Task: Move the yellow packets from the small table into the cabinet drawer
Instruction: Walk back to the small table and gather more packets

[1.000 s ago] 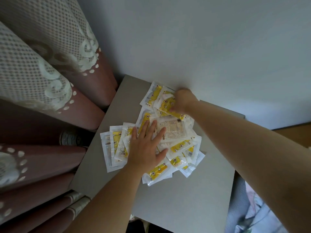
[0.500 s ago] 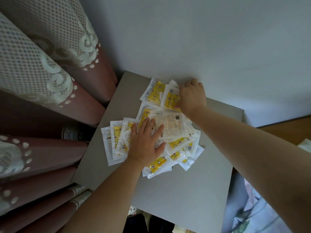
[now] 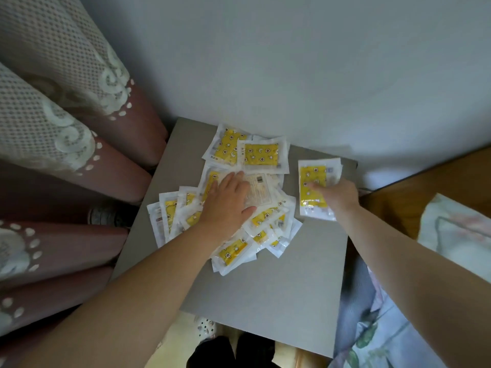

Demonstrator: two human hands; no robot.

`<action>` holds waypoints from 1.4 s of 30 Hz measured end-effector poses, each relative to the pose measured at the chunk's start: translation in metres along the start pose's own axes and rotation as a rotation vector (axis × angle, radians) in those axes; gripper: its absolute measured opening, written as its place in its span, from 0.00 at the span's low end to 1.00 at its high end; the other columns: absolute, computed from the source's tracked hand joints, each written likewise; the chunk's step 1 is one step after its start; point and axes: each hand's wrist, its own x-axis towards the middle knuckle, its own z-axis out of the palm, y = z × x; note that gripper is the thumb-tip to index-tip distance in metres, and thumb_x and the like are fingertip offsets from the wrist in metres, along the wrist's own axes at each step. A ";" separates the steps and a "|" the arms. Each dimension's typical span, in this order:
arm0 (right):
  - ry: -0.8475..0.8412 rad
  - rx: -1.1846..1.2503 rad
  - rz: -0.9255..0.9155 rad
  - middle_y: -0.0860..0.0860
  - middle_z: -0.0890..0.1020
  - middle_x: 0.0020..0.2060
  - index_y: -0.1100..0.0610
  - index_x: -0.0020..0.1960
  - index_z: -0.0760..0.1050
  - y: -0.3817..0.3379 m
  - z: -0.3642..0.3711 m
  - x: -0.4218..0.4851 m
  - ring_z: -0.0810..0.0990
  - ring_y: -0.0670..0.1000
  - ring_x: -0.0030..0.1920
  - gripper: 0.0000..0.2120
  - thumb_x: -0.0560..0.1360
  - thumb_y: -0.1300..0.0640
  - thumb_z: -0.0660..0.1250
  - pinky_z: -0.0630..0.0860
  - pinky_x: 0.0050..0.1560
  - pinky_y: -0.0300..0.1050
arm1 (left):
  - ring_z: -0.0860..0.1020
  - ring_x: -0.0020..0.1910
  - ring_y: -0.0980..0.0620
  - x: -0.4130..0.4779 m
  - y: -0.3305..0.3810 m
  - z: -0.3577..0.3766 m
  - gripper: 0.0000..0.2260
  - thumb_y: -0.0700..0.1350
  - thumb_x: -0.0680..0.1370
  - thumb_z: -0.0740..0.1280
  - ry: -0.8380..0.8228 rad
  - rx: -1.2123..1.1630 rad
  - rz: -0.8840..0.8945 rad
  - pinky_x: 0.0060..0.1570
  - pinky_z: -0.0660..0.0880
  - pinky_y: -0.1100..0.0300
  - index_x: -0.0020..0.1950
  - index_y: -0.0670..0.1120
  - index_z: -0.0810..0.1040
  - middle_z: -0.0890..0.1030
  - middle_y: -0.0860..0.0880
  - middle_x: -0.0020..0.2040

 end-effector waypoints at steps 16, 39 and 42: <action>-0.025 0.025 0.028 0.60 0.82 0.48 0.66 0.50 0.79 0.018 -0.001 -0.005 0.81 0.58 0.50 0.25 0.69 0.44 0.73 0.77 0.51 0.52 | 0.74 0.61 0.44 0.015 0.020 -0.024 0.33 0.45 0.76 0.65 -0.303 0.352 0.142 0.51 0.75 0.52 0.77 0.45 0.52 0.70 0.45 0.66; -0.069 0.166 -0.039 0.51 0.80 0.40 0.57 0.46 0.79 0.027 0.000 0.002 0.77 0.48 0.40 0.12 0.71 0.49 0.73 0.70 0.32 0.36 | 0.70 0.62 0.44 0.118 0.012 -0.036 0.34 0.49 0.65 0.77 0.007 0.184 0.024 0.59 0.69 0.50 0.68 0.45 0.66 0.72 0.44 0.64; -0.059 0.168 -0.025 0.51 0.80 0.38 0.57 0.45 0.79 0.027 0.003 0.001 0.76 0.48 0.37 0.13 0.70 0.48 0.73 0.67 0.27 0.32 | 0.70 0.62 0.43 0.112 0.012 -0.034 0.28 0.46 0.69 0.74 -0.056 0.134 -0.082 0.58 0.71 0.52 0.65 0.42 0.71 0.69 0.43 0.65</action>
